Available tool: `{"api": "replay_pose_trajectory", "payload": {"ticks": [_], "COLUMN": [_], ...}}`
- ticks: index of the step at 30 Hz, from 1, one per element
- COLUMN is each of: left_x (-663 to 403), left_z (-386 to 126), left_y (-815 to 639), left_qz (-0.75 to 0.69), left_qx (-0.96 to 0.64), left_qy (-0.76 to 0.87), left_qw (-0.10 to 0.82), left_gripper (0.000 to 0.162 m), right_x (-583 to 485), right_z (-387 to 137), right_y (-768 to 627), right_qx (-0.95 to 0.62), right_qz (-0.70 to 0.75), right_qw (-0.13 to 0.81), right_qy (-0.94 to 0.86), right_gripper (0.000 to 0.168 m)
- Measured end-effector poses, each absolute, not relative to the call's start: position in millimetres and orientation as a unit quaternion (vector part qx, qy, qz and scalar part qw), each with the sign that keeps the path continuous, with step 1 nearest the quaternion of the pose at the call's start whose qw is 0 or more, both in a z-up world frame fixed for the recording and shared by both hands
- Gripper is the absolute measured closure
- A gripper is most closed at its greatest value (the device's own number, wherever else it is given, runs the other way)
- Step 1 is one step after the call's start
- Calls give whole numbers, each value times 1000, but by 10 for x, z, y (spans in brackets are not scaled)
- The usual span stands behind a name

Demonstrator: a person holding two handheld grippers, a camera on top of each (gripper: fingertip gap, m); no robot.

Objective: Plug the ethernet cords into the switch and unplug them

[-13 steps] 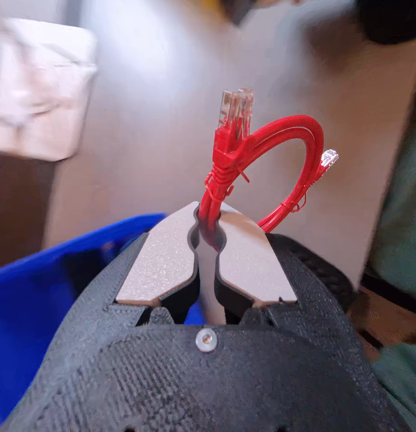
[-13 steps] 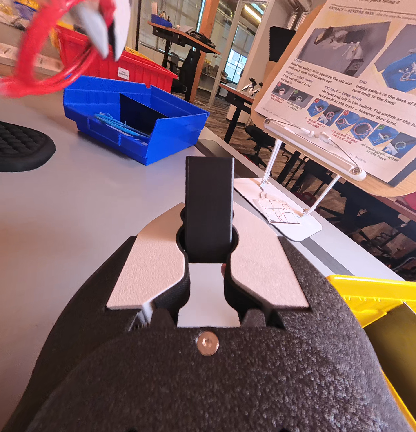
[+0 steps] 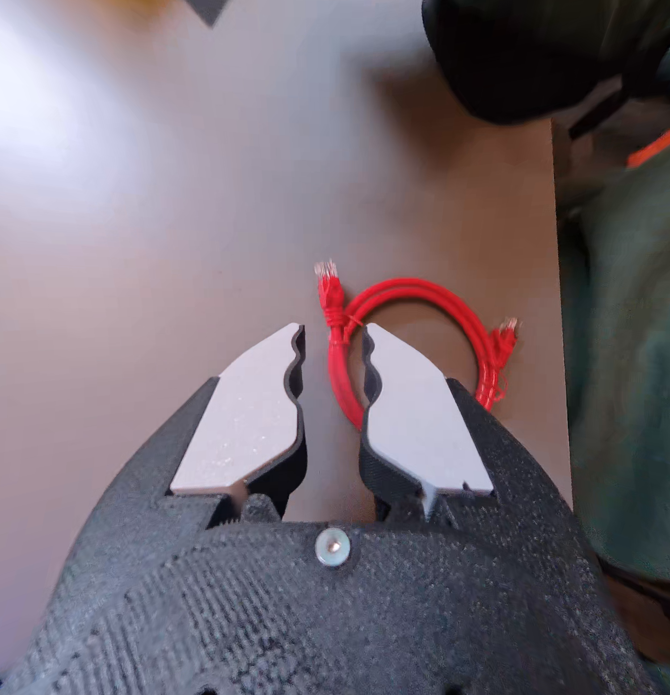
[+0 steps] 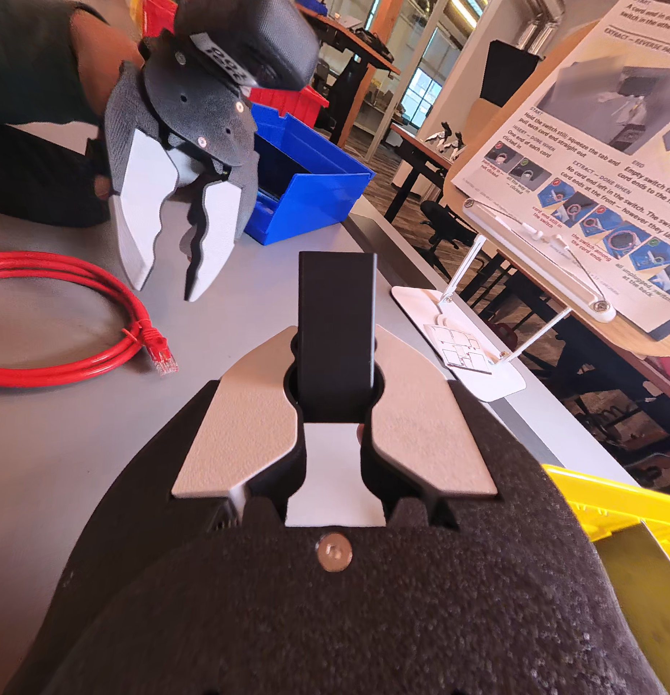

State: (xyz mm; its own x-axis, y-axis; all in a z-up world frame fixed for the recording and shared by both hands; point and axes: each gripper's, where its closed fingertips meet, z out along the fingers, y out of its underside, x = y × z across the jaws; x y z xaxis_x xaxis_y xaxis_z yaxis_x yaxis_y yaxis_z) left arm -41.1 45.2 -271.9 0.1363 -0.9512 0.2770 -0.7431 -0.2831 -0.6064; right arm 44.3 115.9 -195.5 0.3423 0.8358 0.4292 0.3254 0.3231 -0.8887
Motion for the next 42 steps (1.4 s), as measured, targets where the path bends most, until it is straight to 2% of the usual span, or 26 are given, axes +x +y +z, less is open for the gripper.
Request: {"api": "replay_pose_trajectory", "payload": {"ticks": [1, 4, 7, 12, 16, 26, 42], "left_x": [-362, -218, -175, -153, -171, -361, -398], "left_z": [-2718, -2891, -3098, -3113, -3104, -2442, -2630], "left_y": [450, 424, 476, 509, 514, 465, 398], "left_qz": [-320, -300, -255, -222, -207, -400, -467], "left_qx": [-735, -741, -755, -749, -737, -730, -735], "left_qy": [572, 570, 568, 576, 590, 498, 461], "left_qw": [173, 187, 206, 243, 256, 244, 171], "left_gripper": [133, 132, 139, 148, 149, 150, 149], "right_x": [434, 422, 413, 370, 302, 96, -80], "right_z": [-1968, -2030, -2051, -2084, -2117, -2244, -2508], "right_y": [1162, 1170, 1154, 1087, 995, 722, 506], "right_qx": [-544, -548, -547, -532, -505, -415, -361], "right_qz": [208, 205, 204, 186, 161, 53, 1], "right_qw": [612, 605, 602, 602, 601, 594, 560], "right_qy": [-536, -541, -544, -566, -598, -687, -746], "right_gripper": [139, 139, 139, 139, 139, 138, 138]}}
